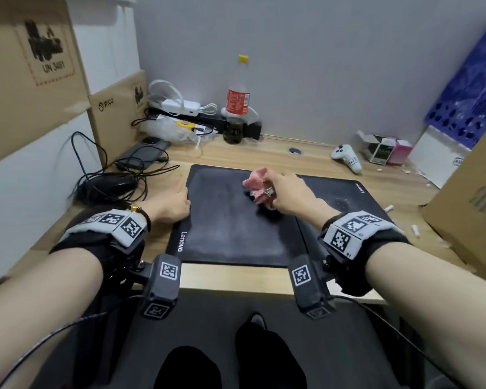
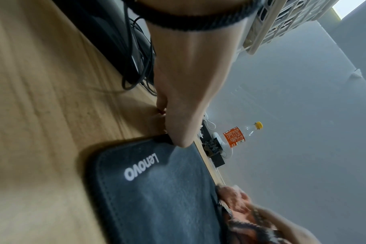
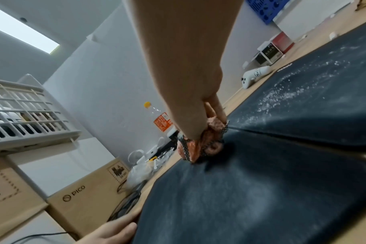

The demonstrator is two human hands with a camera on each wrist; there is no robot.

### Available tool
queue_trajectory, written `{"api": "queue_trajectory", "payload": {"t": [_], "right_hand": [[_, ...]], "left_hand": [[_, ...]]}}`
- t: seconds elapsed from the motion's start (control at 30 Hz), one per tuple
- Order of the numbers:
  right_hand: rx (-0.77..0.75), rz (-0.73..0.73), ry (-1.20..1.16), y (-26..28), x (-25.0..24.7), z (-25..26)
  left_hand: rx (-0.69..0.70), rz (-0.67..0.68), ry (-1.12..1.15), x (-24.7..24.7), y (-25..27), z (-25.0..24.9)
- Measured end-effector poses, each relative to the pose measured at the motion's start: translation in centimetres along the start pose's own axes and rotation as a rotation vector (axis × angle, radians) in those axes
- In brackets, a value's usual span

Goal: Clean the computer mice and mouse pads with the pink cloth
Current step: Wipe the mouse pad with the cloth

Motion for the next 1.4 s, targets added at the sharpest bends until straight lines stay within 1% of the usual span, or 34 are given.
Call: {"api": "queue_trajectory", "payload": {"t": [0.07,0.1,0.13,0.2,0.27,0.33,0.4,0.47,0.57,0.7,0.77,0.87,0.97,1.07,1.13,1.2,1.3,1.4], "right_hand": [[-0.074,0.156,0.027,-0.6,2.7,1.6],[-0.054,0.21,0.024,-1.0,4.0,2.0],[-0.018,0.221,-0.001,-1.2,4.8,2.3],[-0.003,0.148,-0.035,-1.3,5.1,3.1],[-0.05,0.076,-0.041,-0.9,5.2,4.0],[-0.123,0.047,0.017,-0.7,6.0,4.7],[-0.15,0.068,0.095,-0.9,7.3,4.7],[-0.15,0.118,0.126,-1.4,8.1,4.2],[-0.098,0.219,0.085,-2.2,7.7,3.3],[-0.027,0.232,0.014,-5.3,6.1,1.3],[-0.01,0.207,-0.008,-7.3,5.7,0.5],[0.011,0.122,-0.04,-10.6,5.1,-0.3],[-0.006,0.086,-0.029,-13.8,4.0,-0.8],[-0.026,-0.001,-0.09,-15.1,3.1,-0.9],[-0.038,-0.019,-0.127,-14.4,3.4,-0.8],[-0.063,-0.008,-0.106,-12.7,4.0,-0.4],[-0.052,0.109,-0.017,-9.2,5.4,0.2],[-0.049,0.213,-0.023,-5.1,6.6,0.5]], "left_hand": [[0.016,-0.019,0.029,0.2,0.2,0.1],[0.024,-0.021,0.039,0.3,0.3,0.1],[0.037,-0.03,0.044,0.3,0.4,0.1],[0.047,-0.035,0.057,0.4,0.7,-0.2],[0.028,-0.047,0.104,0.3,0.7,-0.4],[0.02,-0.028,0.146,0.2,0.5,-0.6],[0.043,-0.025,0.172,0.1,0.0,-0.6],[0.06,-0.037,0.181,-0.1,-0.3,-0.7],[0.083,-0.037,0.117,-0.1,-1.3,-0.8],[0.118,-0.039,0.079,-0.4,-2.8,-1.1],[0.12,-0.02,0.084,-0.9,-3.2,-0.7],[0.128,0.016,0.034,-1.5,-3.4,-0.4],[0.133,-0.01,-0.032,-1.3,-3.6,-0.4],[0.131,-0.001,-0.042,-1.3,-3.4,-0.5],[0.129,0.019,-0.013,-1.2,-3.4,-0.6],[0.138,0.019,-0.009,-1.1,-3.4,-0.7],[0.13,0.024,-0.013,-0.7,-3.1,-0.8],[0.11,0.005,0.019,-0.7,-2.7,-1.0]]}}
Point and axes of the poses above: each hand's wrist, its own y-axis away from the middle knuckle, its own x-axis out of the palm, z = x × y, the point moved 5 cm from there along -y, towards the middle knuckle, and after that the axes turned 14 degrees about z, right-handed, at the moved point
